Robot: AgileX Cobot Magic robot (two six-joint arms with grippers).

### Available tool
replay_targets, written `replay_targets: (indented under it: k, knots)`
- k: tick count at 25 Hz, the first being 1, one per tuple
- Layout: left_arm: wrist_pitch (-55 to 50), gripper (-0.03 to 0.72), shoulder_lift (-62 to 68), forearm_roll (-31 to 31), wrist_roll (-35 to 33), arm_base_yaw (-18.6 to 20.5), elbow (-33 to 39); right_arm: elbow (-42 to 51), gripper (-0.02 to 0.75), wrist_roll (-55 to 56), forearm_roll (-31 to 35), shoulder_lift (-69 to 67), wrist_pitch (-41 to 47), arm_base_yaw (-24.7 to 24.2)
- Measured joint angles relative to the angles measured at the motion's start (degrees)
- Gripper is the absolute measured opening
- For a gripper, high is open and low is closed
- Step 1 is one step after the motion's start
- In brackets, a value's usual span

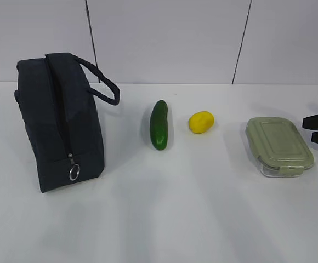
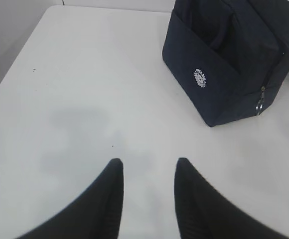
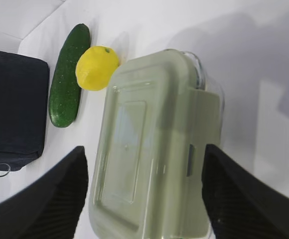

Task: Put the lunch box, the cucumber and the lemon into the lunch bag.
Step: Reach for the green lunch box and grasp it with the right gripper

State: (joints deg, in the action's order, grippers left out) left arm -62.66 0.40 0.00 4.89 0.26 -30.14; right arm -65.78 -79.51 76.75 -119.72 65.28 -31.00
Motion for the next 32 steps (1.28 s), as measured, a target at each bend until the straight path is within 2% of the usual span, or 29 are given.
replay_targets:
  k: [9, 19, 32]
  knots:
    - [0.0, 0.240, 0.0, 0.0, 0.0, 0.0, 0.0, -4.2, 0.548, -1.0, 0.1, -6.4, 1.2, -2.9]
    - [0.0, 0.240, 0.0, 0.0, 0.0, 0.0, 0.0, -5.7, 0.547, -0.7, -0.2, -6.4, 1.2, -2.9]
    - [0.0, 0.240, 0.0, 0.0, 0.0, 0.0, 0.0, -5.7, 0.547, 0.4, 2.8, -6.5, 1.2, -2.9]
